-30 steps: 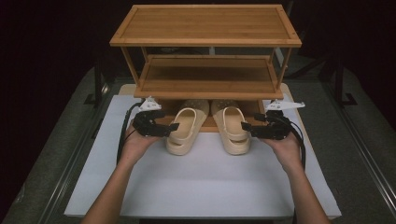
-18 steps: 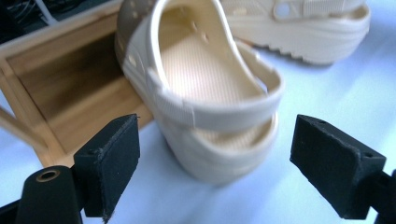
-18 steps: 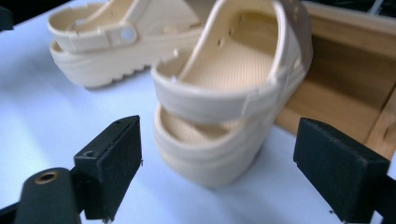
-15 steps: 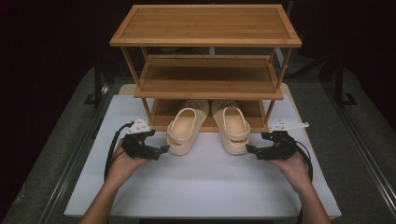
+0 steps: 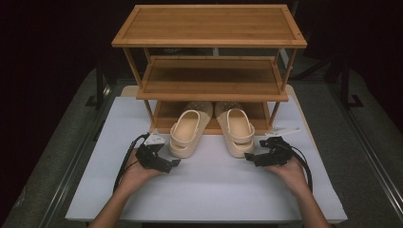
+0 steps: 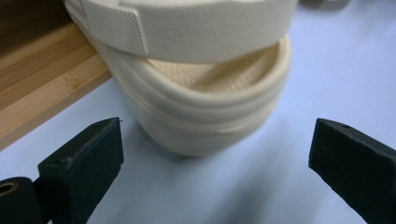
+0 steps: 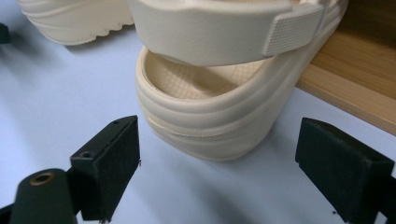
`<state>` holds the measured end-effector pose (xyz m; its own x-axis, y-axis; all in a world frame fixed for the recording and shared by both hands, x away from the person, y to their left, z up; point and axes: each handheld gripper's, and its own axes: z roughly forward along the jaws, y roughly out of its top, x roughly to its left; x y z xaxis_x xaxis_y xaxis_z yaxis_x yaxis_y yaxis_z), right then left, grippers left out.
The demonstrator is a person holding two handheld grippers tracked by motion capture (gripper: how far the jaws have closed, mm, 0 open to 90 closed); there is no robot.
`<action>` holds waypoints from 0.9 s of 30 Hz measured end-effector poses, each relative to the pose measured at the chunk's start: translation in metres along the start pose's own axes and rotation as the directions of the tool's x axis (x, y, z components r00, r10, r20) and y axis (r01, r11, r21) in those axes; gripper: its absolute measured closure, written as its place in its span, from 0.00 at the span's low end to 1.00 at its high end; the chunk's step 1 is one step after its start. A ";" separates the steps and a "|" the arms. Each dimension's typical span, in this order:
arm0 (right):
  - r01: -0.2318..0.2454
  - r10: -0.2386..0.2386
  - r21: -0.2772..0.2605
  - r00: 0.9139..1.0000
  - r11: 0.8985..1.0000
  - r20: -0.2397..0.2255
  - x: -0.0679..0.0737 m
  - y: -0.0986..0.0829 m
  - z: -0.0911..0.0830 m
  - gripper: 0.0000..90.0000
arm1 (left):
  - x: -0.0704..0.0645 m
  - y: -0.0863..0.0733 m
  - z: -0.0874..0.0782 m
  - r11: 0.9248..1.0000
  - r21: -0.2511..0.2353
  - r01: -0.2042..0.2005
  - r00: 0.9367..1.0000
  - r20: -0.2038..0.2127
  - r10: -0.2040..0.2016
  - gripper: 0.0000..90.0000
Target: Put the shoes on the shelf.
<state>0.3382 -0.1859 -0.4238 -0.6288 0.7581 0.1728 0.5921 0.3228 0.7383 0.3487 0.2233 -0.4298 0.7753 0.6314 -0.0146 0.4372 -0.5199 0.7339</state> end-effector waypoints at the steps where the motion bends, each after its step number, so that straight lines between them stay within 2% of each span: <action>1: -0.001 0.001 0.005 1.000 1.000 0.001 0.000 0.000 0.002 0.15 | 0.000 0.001 0.003 1.000 0.001 0.002 1.000 -0.001 -0.002 0.03; 6: 0.010 -0.010 0.006 1.000 1.000 -0.007 0.000 0.003 0.007 0.15 | 0.000 0.006 0.011 1.000 -0.003 -0.014 1.000 -0.017 0.014 0.06; 9: 0.018 -0.018 0.009 1.000 1.000 -0.005 0.000 0.005 0.011 0.15 | 0.001 0.007 0.014 1.000 -0.021 -0.001 1.000 -0.020 0.000 0.09; 14: 0.020 -0.019 0.016 0.999 1.000 -0.030 -0.002 0.006 0.015 0.15 | 0.001 0.008 0.016 1.000 -0.018 0.001 1.000 -0.023 -0.002 0.09; 21: 0.035 -0.034 0.022 0.998 0.999 -0.051 -0.006 0.011 0.017 0.16 | 0.003 0.020 0.024 0.999 -0.023 0.023 1.000 -0.016 -0.023 0.09; 27: 0.045 -0.044 0.016 0.997 0.999 -0.058 -0.012 0.017 0.025 0.16 | 0.003 0.026 0.032 0.999 -0.027 0.018 0.999 -0.027 -0.019 0.09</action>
<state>0.3682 -0.1749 -0.4300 -0.6822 0.7093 0.1775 0.5714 0.3658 0.7347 0.3766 0.1936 -0.4325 0.7542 0.6566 -0.0102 0.4388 -0.4924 0.7516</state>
